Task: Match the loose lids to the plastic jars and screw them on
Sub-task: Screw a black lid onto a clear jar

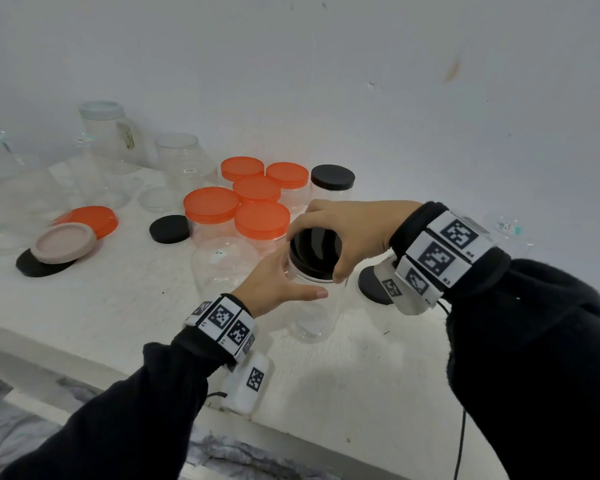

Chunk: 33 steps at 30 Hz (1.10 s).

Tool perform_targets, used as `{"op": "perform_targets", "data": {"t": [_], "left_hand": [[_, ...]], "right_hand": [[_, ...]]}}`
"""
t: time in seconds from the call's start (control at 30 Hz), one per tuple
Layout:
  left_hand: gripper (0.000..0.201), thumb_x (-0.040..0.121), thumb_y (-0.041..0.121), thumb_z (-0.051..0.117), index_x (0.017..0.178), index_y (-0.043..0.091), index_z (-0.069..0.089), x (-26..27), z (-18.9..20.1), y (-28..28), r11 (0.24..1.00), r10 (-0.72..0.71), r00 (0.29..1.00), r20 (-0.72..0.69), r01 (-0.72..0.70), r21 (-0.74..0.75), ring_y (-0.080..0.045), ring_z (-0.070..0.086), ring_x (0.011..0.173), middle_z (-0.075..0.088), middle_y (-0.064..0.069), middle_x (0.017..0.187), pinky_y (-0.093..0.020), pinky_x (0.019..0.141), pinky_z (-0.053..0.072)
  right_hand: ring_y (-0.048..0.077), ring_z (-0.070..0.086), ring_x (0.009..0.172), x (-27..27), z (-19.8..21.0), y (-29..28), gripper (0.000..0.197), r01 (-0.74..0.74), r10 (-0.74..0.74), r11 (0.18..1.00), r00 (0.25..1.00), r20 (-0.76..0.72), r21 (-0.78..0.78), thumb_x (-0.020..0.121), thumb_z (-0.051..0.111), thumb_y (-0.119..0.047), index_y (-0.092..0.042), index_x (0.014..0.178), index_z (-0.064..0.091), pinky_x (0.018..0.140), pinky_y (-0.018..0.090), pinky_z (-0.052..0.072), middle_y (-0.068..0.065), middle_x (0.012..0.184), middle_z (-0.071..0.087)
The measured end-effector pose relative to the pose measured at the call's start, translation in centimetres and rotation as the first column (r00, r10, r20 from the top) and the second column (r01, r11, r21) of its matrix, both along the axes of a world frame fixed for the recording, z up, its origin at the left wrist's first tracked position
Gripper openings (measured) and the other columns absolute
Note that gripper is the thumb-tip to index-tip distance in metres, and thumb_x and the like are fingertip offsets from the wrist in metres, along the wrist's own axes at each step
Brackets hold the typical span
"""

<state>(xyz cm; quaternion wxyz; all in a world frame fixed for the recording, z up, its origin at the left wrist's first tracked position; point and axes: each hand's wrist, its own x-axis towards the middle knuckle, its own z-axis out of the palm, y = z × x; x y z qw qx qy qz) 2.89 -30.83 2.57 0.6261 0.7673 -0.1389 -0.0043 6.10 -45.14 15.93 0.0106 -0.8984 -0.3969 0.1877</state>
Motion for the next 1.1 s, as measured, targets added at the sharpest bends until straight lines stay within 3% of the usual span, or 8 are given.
{"op": "perform_targets", "data": {"t": [0.23, 0.53, 0.63, 0.77, 0.87, 0.93, 1.0, 1.1], "left_hand": [[0.079, 0.055, 0.03, 0.084, 0.124, 0.024, 0.046, 0.1, -0.3, 0.1, 0.999, -0.001, 1.0, 0.015, 0.002, -0.033, 0.002, 0.052, 0.115, 0.059, 0.01, 0.121, -0.01, 0.094, 0.04], [0.068, 0.057, 0.021, 0.084, 0.114, 0.029, 0.05, 0.1, -0.7, -0.3, 0.998, 0.046, 0.999, 0.02, -0.046, -0.035, 0.004, 0.056, 0.107, 0.062, 0.01, 0.113, -0.009, 0.088, 0.042], [0.076, 0.052, 0.029, 0.084, 0.12, 0.023, 0.05, 0.1, -0.9, -0.5, 0.997, 0.051, 0.999, 0.012, -0.051, -0.064, -0.004, 0.057, 0.111, 0.063, 0.005, 0.116, -0.017, 0.093, 0.045], [0.072, 0.057, 0.02, 0.082, 0.121, 0.026, 0.049, 0.0, -0.9, -0.5, 0.997, 0.05, 0.999, 0.008, -0.049, -0.054, 0.0, 0.057, 0.108, 0.063, 0.008, 0.116, -0.01, 0.084, 0.044], [0.072, 0.06, 0.019, 0.084, 0.123, 0.025, 0.049, 0.1, -0.5, -0.1, 1.0, 0.02, 1.0, 0.011, -0.019, -0.021, 0.001, 0.057, 0.109, 0.063, 0.009, 0.117, -0.013, 0.086, 0.044], [0.076, 0.058, 0.026, 0.084, 0.125, 0.024, 0.049, 0.2, -0.2, 0.2, 1.0, -0.019, 1.0, 0.007, 0.019, -0.005, 0.0, 0.054, 0.114, 0.062, 0.009, 0.12, -0.016, 0.095, 0.043], [0.081, 0.056, 0.032, 0.083, 0.128, 0.022, 0.047, 0.3, 0.0, 0.4, 0.999, -0.051, 0.999, -0.005, 0.051, -0.003, -0.002, 0.052, 0.118, 0.06, 0.008, 0.123, -0.02, 0.101, 0.04], [0.08, 0.055, 0.029, 0.083, 0.126, 0.022, 0.047, 0.3, -0.1, 0.4, 0.999, -0.053, 0.999, -0.012, 0.053, -0.008, -0.002, 0.053, 0.117, 0.06, 0.008, 0.122, -0.018, 0.101, 0.04]], "right_hand": [[0.015, 0.046, 0.106, -0.1, -0.2, -0.1, 0.075, -0.002, -0.001, 0.999, 0.998, 0.069, 0.043, 0.065, 0.081, -0.027, -0.036, 0.129, 0.044, 0.089, 0.035, 0.047, -0.006, 0.117, 0.043], [0.004, 0.044, 0.074, -0.8, -0.8, 0.1, 0.065, 0.014, -0.038, 0.994, 0.972, 0.233, 0.104, 0.067, 0.076, -0.046, -0.024, 0.123, 0.053, 0.063, 0.013, 0.038, -0.018, 0.08, 0.039], [0.01, 0.052, 0.075, -0.9, -1.2, 0.3, 0.06, 0.061, -0.091, 0.992, 0.956, 0.28, 0.112, 0.068, 0.072, -0.053, -0.015, 0.113, 0.059, 0.061, 0.021, 0.043, -0.009, 0.079, 0.05], [0.011, 0.048, 0.059, -1.5, -1.6, 0.6, 0.047, 0.071, -0.12, 0.986, 0.929, 0.349, 0.151, 0.07, 0.069, -0.058, -0.017, 0.081, 0.049, 0.05, 0.022, 0.037, -0.003, 0.067, 0.05], [0.012, 0.052, 0.079, -1.1, -1.0, 0.3, 0.063, 0.114, -0.113, 0.993, 0.96, 0.258, 0.011, 0.07, 0.066, -0.065, -0.02, 0.112, 0.053, 0.066, 0.024, 0.045, -0.003, 0.091, 0.054], [0.016, 0.047, 0.106, -0.6, -0.4, -0.1, 0.083, 0.067, -0.058, 0.994, 0.994, 0.095, -0.088, 0.071, 0.073, -0.053, -0.033, 0.14, 0.031, 0.089, 0.033, 0.047, -0.004, 0.122, 0.042], [0.017, 0.043, 0.113, -0.5, -0.1, -0.1, 0.086, -0.016, 0.019, 0.996, 0.999, 0.036, -0.092, 0.071, 0.078, -0.036, -0.04, 0.14, 0.028, 0.095, 0.037, 0.045, -0.004, 0.127, 0.035], [0.016, 0.047, 0.103, -0.4, -0.3, 0.2, 0.075, -0.037, 0.038, 0.999, 0.995, 0.091, -0.015, 0.065, 0.081, -0.032, -0.039, 0.129, 0.043, 0.086, 0.034, 0.048, -0.005, 0.113, 0.04]]}}
